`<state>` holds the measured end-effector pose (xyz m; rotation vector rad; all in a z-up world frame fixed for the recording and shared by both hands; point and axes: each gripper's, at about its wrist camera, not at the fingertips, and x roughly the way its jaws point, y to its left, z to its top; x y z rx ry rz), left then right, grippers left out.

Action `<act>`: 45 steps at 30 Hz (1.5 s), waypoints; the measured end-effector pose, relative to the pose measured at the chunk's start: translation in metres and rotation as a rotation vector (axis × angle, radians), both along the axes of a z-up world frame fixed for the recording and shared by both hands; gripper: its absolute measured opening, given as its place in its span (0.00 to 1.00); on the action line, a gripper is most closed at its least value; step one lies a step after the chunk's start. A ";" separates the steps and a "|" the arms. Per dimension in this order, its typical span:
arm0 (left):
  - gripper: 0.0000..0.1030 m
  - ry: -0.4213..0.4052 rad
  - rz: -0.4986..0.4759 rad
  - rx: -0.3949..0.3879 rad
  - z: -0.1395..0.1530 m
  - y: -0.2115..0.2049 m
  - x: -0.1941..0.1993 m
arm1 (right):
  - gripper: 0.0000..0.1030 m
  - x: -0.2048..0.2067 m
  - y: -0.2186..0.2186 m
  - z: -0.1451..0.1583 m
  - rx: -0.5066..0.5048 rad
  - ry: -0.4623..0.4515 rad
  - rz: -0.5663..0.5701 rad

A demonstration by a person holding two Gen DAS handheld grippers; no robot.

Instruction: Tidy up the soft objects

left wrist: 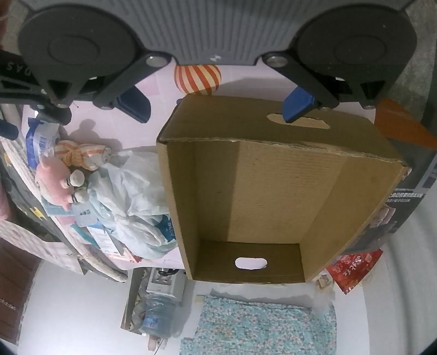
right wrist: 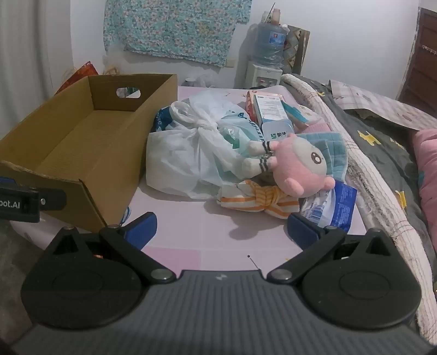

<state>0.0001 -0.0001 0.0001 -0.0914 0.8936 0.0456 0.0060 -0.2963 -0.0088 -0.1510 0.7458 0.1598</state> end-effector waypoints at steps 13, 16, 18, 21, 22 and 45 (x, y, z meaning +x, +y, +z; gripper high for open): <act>1.00 -0.002 -0.002 0.001 0.006 -0.005 0.005 | 0.99 -0.001 0.000 0.000 0.004 -0.008 -0.002; 1.00 -0.009 0.000 0.000 0.003 -0.004 0.002 | 0.99 -0.001 0.000 0.000 0.004 -0.008 -0.002; 1.00 -0.010 0.000 0.001 0.002 -0.005 0.002 | 0.99 -0.001 0.000 0.000 0.005 -0.008 -0.002; 1.00 -0.009 -0.001 0.001 0.002 -0.005 0.002 | 0.99 -0.001 0.000 0.000 0.005 -0.008 -0.002; 1.00 -0.010 -0.002 0.000 0.003 -0.002 0.000 | 0.99 -0.001 0.001 0.000 0.005 -0.008 -0.002; 1.00 -0.005 -0.008 -0.004 -0.001 -0.002 -0.002 | 0.99 0.001 0.002 -0.001 0.005 -0.006 -0.004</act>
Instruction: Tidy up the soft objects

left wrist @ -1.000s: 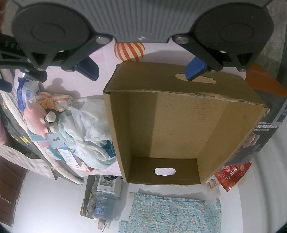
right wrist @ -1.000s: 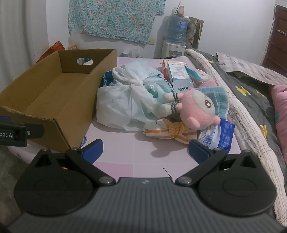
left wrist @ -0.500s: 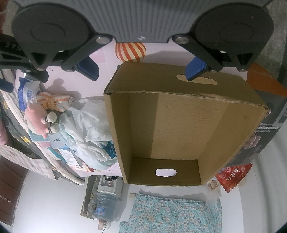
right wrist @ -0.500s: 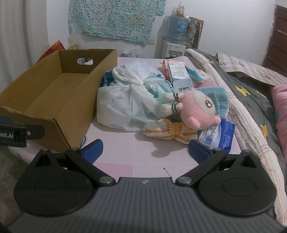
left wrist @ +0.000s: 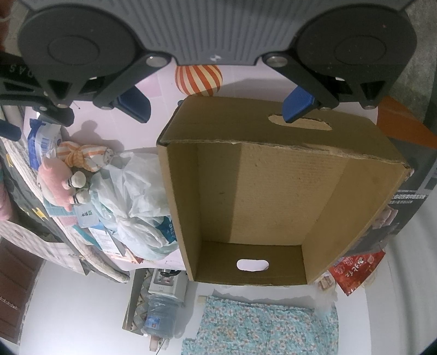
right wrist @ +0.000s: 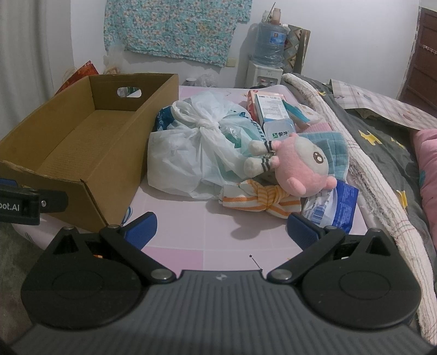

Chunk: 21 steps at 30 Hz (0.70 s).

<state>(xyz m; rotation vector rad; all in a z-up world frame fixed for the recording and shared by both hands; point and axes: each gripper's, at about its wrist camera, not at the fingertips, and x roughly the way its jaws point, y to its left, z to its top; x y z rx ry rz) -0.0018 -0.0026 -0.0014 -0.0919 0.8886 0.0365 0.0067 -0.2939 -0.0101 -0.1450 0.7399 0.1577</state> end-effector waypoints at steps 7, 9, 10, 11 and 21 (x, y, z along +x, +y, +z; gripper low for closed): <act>1.00 0.001 0.000 -0.002 0.000 0.000 0.000 | 0.99 0.001 0.000 0.000 -0.001 0.000 0.000; 1.00 0.002 0.001 -0.003 -0.001 0.000 0.000 | 0.99 0.001 0.001 0.000 -0.001 0.001 0.000; 1.00 0.001 0.000 -0.002 0.000 0.000 0.000 | 0.99 0.001 0.001 0.000 0.000 0.001 0.000; 1.00 0.001 0.000 -0.002 0.000 0.000 0.000 | 0.99 0.001 0.001 0.000 0.000 0.001 0.000; 1.00 0.002 -0.001 -0.004 0.000 0.001 0.000 | 0.99 0.002 0.002 0.000 -0.001 0.001 0.001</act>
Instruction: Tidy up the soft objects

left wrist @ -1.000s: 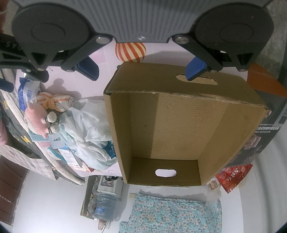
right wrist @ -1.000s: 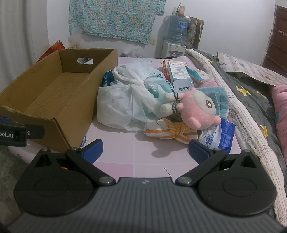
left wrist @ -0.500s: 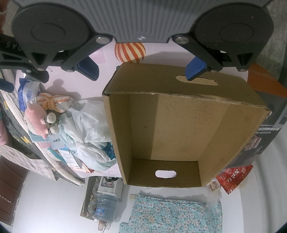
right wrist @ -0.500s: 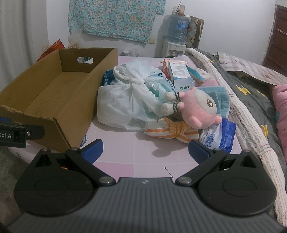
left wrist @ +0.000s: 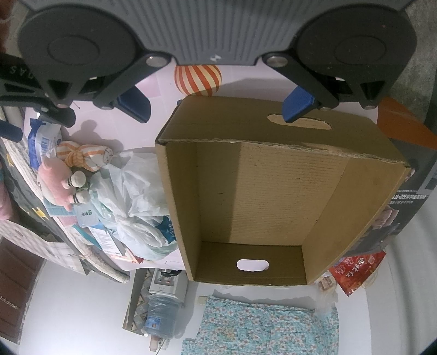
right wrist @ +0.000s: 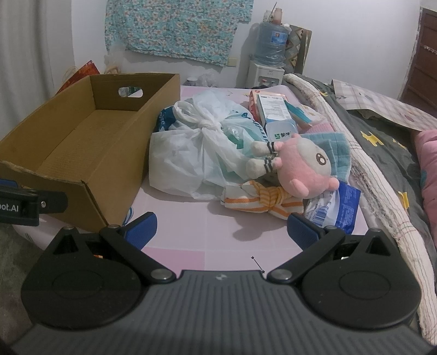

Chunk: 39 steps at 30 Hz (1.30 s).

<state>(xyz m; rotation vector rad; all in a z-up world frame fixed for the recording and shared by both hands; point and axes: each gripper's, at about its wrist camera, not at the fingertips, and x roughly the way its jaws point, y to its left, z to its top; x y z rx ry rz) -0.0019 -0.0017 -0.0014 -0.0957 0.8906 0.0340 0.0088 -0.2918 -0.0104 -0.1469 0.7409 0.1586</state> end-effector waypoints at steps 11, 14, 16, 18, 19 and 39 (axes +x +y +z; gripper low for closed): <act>1.00 0.005 -0.001 -0.010 -0.001 0.001 0.003 | 0.99 0.001 0.002 0.001 -0.001 0.000 0.002; 1.00 0.005 -0.003 -0.011 -0.001 0.001 0.003 | 0.99 0.000 0.002 0.000 -0.001 0.000 0.001; 1.00 0.006 -0.002 -0.012 -0.001 0.001 0.003 | 0.99 0.000 0.002 0.000 -0.001 0.000 0.001; 1.00 0.007 -0.004 -0.013 -0.001 0.002 0.003 | 0.99 0.000 0.001 0.000 -0.002 0.000 0.001; 1.00 0.007 -0.004 -0.014 -0.001 0.002 0.002 | 0.99 0.000 0.001 -0.001 -0.002 0.000 0.001; 1.00 0.001 -0.042 -0.009 0.000 -0.008 -0.002 | 0.99 -0.001 -0.013 -0.005 0.038 0.002 -0.031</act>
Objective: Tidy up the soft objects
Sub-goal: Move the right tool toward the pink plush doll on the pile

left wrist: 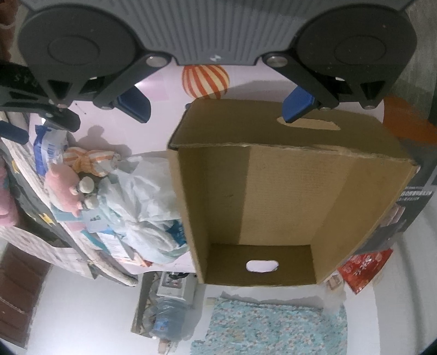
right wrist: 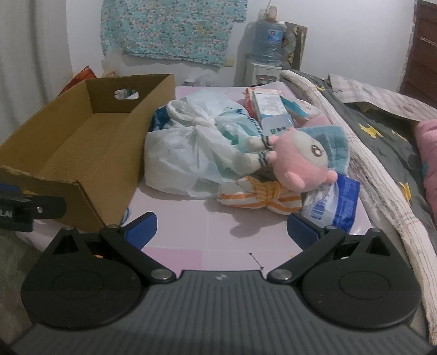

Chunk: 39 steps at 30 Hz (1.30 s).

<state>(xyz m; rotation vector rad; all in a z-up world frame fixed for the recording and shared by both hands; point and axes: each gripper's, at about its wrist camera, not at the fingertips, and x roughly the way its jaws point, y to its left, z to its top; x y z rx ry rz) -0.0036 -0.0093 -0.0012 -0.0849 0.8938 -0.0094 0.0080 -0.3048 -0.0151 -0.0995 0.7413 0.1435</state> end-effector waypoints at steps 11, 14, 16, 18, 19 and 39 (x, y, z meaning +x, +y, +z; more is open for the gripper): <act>1.00 -0.053 -0.133 -0.023 0.007 -0.042 -0.007 | 0.99 -0.008 -0.059 -0.008 0.055 -0.029 -0.114; 1.00 -0.078 -0.174 -0.018 0.010 -0.059 -0.009 | 0.99 -0.011 -0.081 -0.013 0.090 -0.029 -0.153; 1.00 -0.101 -0.206 -0.010 0.012 -0.071 -0.011 | 0.99 -0.013 -0.096 -0.017 0.119 -0.028 -0.179; 1.00 -0.120 -0.238 -0.016 0.014 -0.082 -0.011 | 0.99 -0.015 -0.111 -0.021 0.146 -0.032 -0.205; 1.00 -0.127 -0.256 -0.027 0.014 -0.087 -0.011 | 0.99 -0.016 -0.119 -0.023 0.160 -0.036 -0.217; 0.99 -0.254 -0.443 -0.040 0.025 -0.165 0.036 | 0.99 -0.004 -0.196 -0.045 0.324 -0.163 -0.269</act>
